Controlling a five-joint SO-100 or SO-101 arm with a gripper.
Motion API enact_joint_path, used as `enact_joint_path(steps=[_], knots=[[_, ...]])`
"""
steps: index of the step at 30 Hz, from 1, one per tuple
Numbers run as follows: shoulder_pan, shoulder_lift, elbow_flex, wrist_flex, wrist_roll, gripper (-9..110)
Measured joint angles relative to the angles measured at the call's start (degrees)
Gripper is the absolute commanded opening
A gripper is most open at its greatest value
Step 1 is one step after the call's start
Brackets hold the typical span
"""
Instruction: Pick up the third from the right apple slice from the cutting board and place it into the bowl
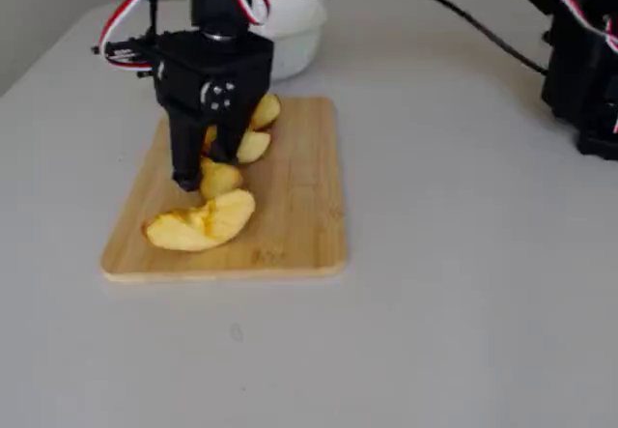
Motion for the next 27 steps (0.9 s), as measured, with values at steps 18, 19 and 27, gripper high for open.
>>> enact_joint_path(steps=[18,19,27], knots=[[1.8,12.1,-8.0,6.8,10.6,0],[3.5,14.4,-7.4,6.9,11.0,0],[24.0,21.0,-4.9,6.9,10.5,0]])
